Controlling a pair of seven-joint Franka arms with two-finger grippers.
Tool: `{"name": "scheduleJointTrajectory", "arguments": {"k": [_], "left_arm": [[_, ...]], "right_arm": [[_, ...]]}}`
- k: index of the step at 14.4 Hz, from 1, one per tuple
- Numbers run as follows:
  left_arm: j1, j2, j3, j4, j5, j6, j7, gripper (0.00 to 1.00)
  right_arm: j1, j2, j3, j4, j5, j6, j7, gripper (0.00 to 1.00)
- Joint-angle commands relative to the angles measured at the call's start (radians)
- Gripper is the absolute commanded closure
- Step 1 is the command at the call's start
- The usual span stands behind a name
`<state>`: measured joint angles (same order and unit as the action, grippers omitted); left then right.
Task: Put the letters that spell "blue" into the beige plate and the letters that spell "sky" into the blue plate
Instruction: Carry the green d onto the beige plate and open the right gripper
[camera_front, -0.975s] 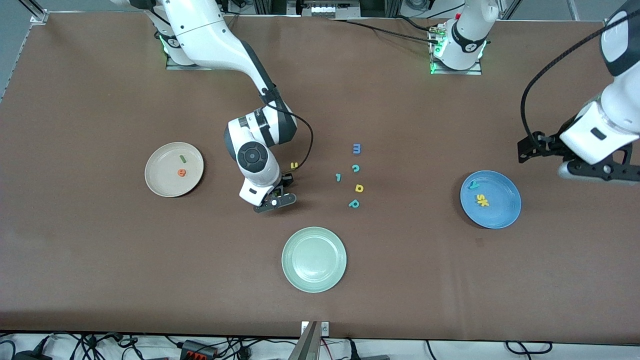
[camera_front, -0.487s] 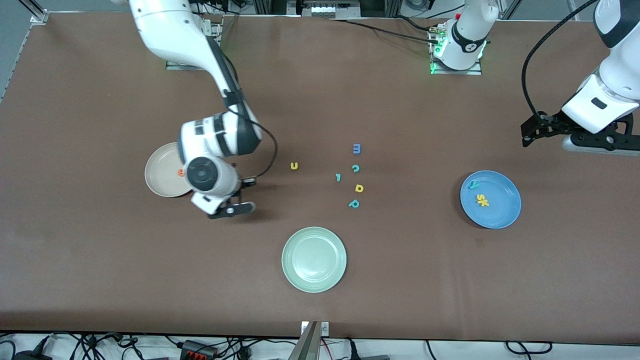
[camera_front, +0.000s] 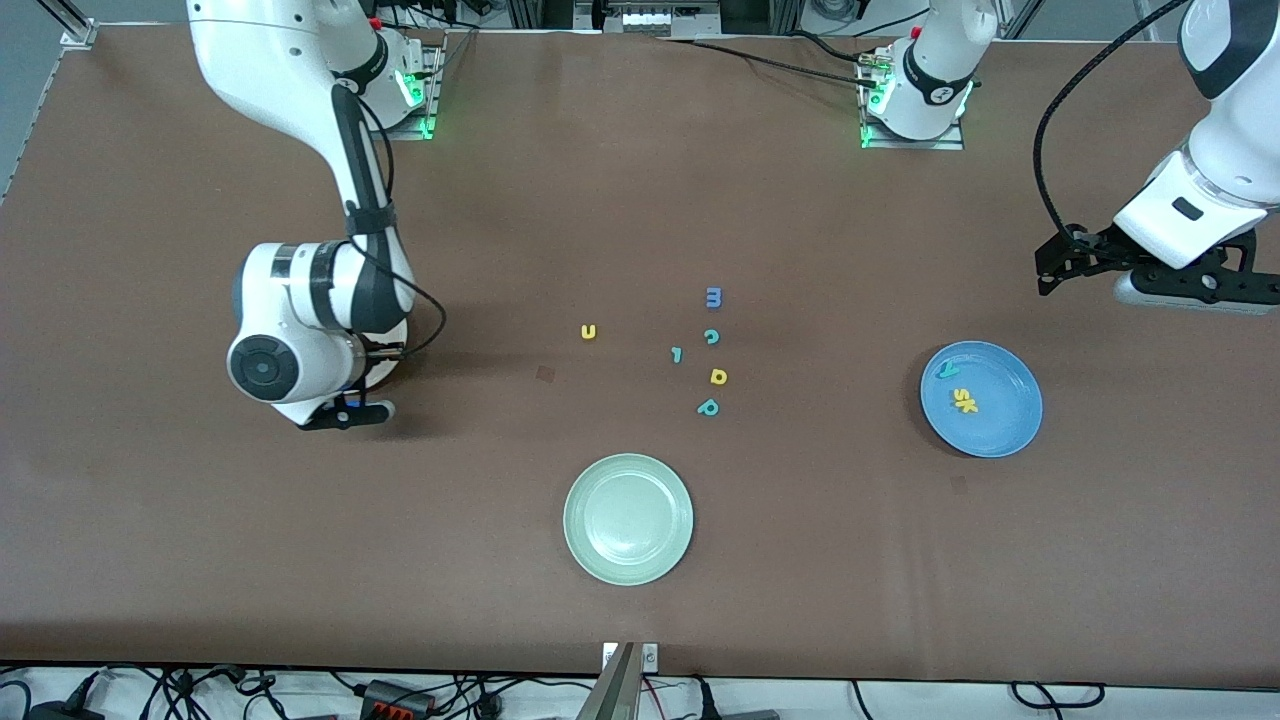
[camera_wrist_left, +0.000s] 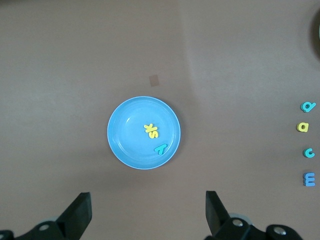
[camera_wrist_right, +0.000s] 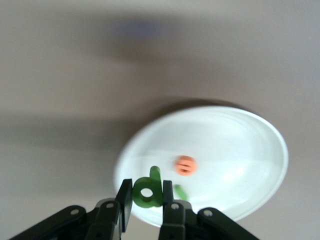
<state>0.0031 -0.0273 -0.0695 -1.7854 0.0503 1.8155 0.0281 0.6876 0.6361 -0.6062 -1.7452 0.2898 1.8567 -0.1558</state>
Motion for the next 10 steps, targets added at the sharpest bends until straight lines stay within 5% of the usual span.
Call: {"name": "scheduleJointTrajectory", "arguments": {"k": [1,7,8,9,10], "left_arm": [[-0.006,-0.002,0.004,0.003,-0.021,0.008,0.027,0.00],[0.003,-0.002,0.005,0.001,-0.021,0.005,0.030,0.00],[0.005,-0.002,0.005,0.003,-0.021,0.005,0.032,0.00],[0.005,-0.002,0.005,0.003,-0.021,0.005,0.030,0.00],[0.002,-0.002,0.004,0.003,-0.021,0.007,0.030,0.00]], "right_arm": [[-0.053,-0.015,0.000,-0.051,-0.006,0.001,-0.074,0.81],[-0.085,0.002,0.000,-0.187,-0.006,0.185,-0.200,0.78],[-0.088,0.005,0.000,-0.188,-0.006,0.191,-0.208,0.65],[-0.095,0.004,0.000,-0.186,-0.001,0.188,-0.202,0.08],[-0.096,-0.002,0.000,-0.177,-0.001,0.179,-0.191,0.00]]}}
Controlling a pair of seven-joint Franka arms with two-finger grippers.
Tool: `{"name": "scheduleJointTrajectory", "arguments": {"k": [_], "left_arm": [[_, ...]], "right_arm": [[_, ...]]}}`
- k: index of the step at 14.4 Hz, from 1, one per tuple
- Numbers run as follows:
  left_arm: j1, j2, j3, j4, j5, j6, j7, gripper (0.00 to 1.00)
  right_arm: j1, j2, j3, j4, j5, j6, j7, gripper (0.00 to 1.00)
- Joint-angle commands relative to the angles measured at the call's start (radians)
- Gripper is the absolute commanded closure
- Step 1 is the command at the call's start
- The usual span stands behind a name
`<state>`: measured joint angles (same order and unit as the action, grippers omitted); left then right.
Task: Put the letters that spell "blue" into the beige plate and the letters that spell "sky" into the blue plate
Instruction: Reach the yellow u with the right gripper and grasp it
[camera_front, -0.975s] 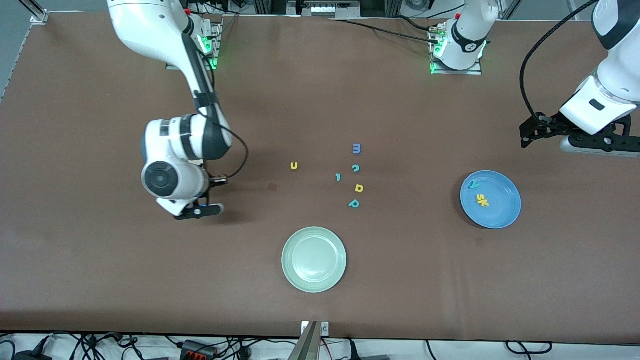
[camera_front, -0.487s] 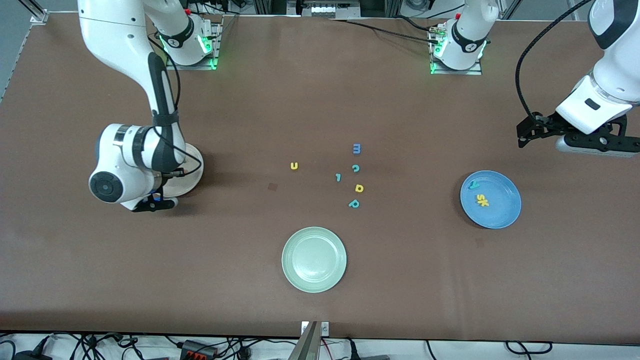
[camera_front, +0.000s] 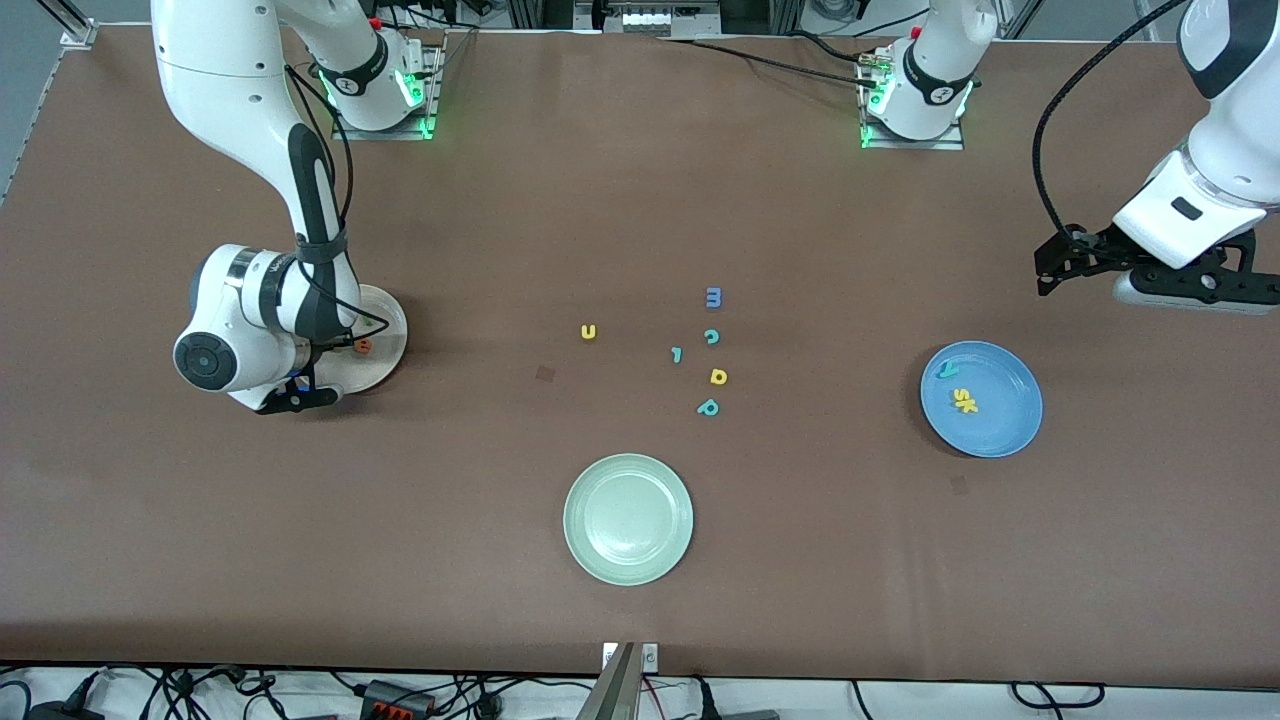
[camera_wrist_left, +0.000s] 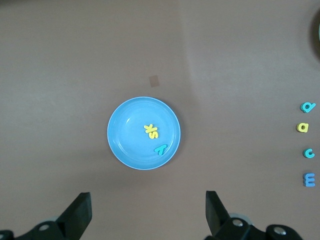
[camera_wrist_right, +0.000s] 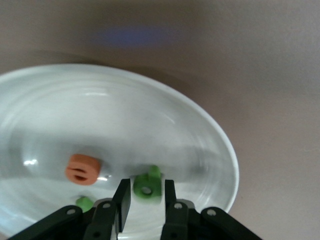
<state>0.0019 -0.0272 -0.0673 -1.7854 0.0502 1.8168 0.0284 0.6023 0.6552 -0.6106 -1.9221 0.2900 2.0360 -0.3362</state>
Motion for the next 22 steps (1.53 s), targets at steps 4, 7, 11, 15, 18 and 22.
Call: {"name": "scheduleJointTrajectory", "arguments": {"k": [4,7,11,15,18,22], "left_arm": [[0.004,0.000,0.003,0.011,-0.020,0.007,0.030,0.00],[-0.003,0.003,0.003,0.023,-0.018,0.007,0.028,0.00],[-0.008,0.006,0.001,0.026,-0.018,0.007,0.027,0.00],[-0.008,0.006,0.001,0.026,-0.021,0.004,0.028,0.00],[-0.008,0.006,-0.003,0.027,-0.020,0.006,0.027,0.00],[-0.010,0.006,-0.005,0.027,-0.020,0.006,0.022,0.00]], "right_arm": [[0.014,-0.084,0.018,0.055,0.018,-0.078,0.026,0.00],[0.118,-0.091,0.034,0.091,0.105,-0.071,0.043,0.00],[0.290,-0.059,0.034,0.092,0.218,0.027,0.213,0.00],[0.437,-0.016,0.037,0.094,0.227,0.154,0.452,0.00],[0.501,0.044,0.046,0.142,0.302,0.201,0.549,0.18],[0.539,0.092,0.080,0.204,0.359,0.207,0.630,0.43]]}}
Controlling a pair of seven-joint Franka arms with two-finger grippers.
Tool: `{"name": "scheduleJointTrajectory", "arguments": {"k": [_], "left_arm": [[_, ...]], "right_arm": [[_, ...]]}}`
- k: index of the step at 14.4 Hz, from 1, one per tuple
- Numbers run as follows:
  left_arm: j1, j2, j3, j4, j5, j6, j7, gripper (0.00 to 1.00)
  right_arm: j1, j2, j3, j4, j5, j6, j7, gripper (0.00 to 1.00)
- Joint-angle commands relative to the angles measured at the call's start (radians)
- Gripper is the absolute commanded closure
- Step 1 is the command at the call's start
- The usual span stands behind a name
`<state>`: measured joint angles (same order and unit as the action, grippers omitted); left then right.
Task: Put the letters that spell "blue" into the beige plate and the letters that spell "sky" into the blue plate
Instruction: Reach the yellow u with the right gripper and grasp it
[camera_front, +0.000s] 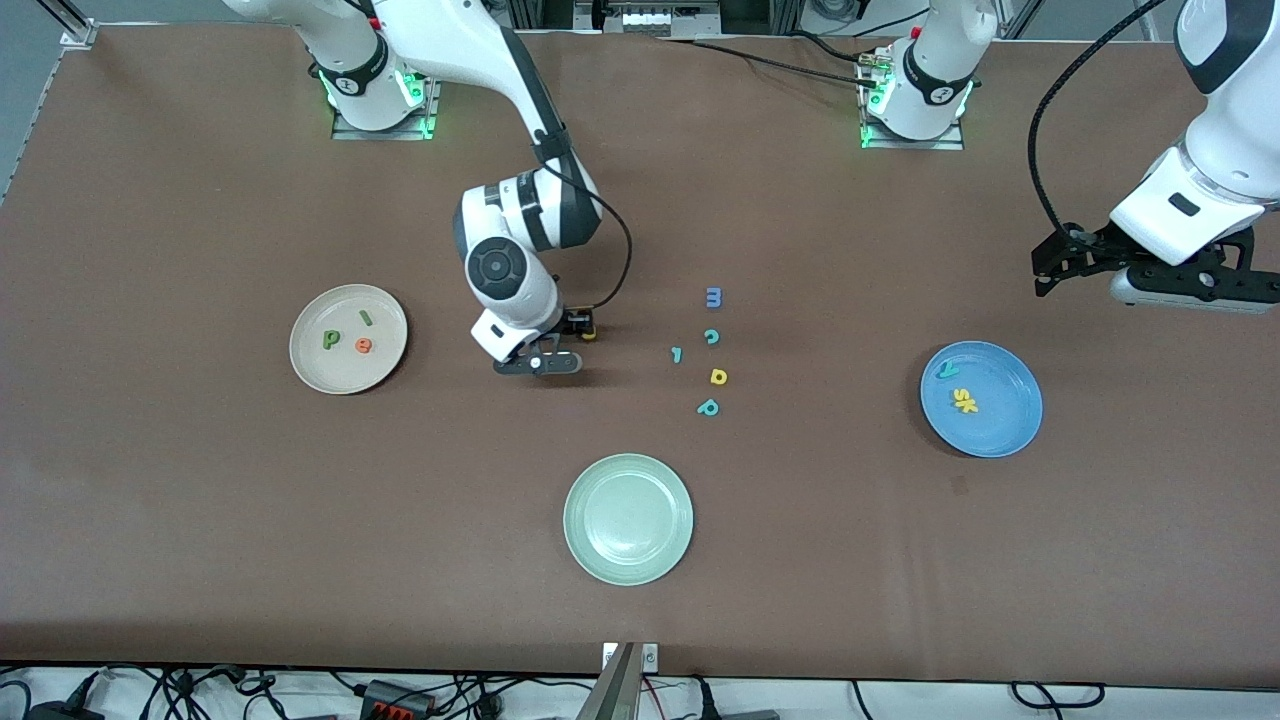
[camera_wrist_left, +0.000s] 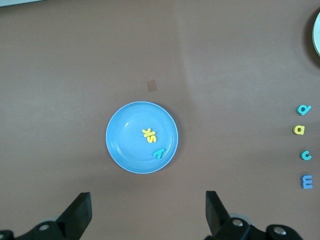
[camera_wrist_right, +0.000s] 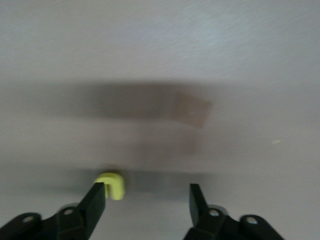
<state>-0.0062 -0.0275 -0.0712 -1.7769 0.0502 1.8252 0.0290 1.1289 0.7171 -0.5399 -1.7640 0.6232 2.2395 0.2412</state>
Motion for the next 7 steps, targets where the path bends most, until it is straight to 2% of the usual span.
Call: {"name": "scheduleJointTrajectory", "arguments": {"k": [1,7], "left_arm": [[-0.001,0.006,-0.001,0.019,-0.018,-0.001,0.019,0.00],[0.000,0.006,-0.004,0.019,-0.021,-0.004,0.022,0.00]], "right_arm": [[0.020,0.035,0.009,0.055,0.027,0.003,0.076,0.43],[0.051,0.074,0.011,0.069,0.009,0.005,0.070,0.42]]}}
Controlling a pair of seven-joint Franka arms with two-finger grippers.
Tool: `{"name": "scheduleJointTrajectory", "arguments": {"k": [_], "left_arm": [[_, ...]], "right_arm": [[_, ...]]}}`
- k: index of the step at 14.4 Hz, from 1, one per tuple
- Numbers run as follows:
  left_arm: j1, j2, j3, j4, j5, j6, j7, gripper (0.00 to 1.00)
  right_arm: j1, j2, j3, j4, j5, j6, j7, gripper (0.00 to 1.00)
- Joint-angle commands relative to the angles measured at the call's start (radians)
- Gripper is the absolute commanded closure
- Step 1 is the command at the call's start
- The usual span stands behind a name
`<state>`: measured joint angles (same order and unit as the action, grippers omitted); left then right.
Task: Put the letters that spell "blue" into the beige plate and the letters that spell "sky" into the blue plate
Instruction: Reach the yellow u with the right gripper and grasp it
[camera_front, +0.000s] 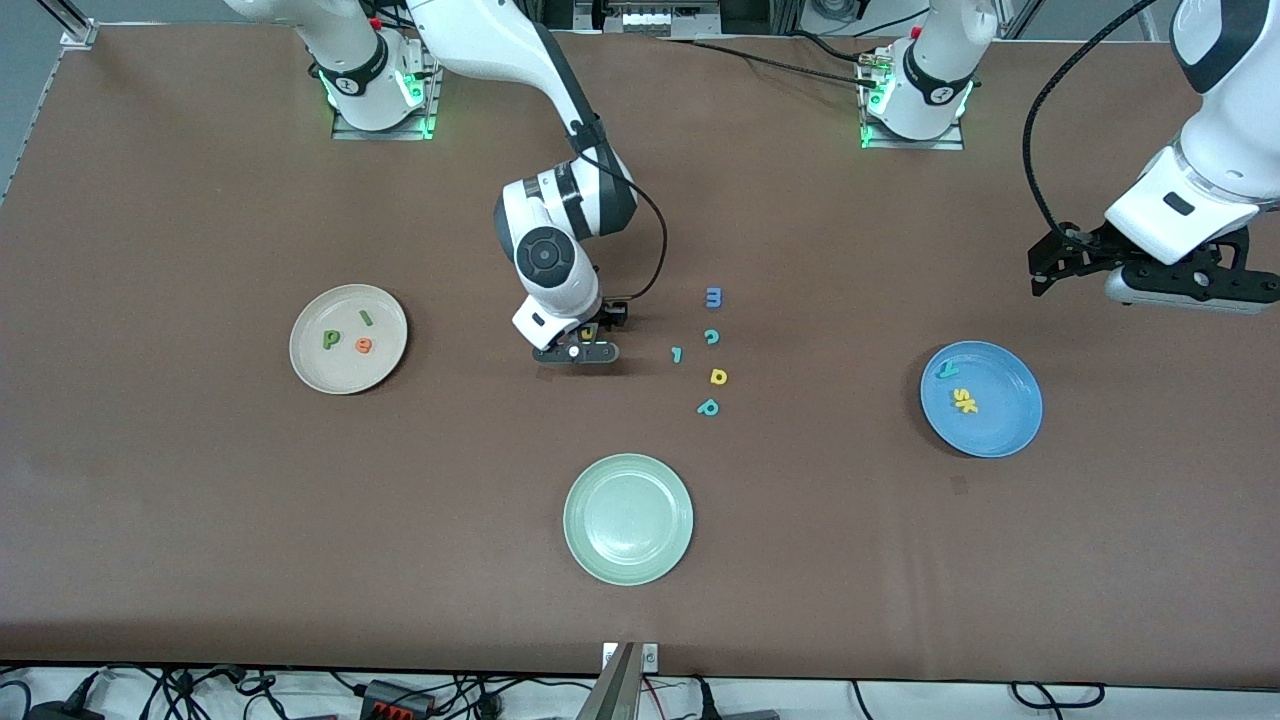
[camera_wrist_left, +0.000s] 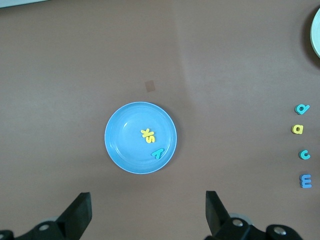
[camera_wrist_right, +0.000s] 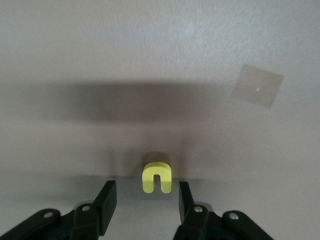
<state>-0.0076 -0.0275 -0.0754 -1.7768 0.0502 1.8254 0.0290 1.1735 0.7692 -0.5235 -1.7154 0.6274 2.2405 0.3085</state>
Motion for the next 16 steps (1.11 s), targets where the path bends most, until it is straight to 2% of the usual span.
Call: {"name": "scheduleJointTrajectory", "arguments": {"k": [1,16], "left_arm": [[0.001,0.006,0.000,0.019,-0.021,-0.003,0.023,0.00],[0.008,0.006,0.000,0.017,-0.021,-0.005,0.026,0.00]], "right_arm": [[0.006,0.022,-0.006,0.020,-0.015,0.004,-0.005,0.42],[-0.006,0.045,-0.006,0.062,-0.060,0.004,-0.009,0.42]]}}
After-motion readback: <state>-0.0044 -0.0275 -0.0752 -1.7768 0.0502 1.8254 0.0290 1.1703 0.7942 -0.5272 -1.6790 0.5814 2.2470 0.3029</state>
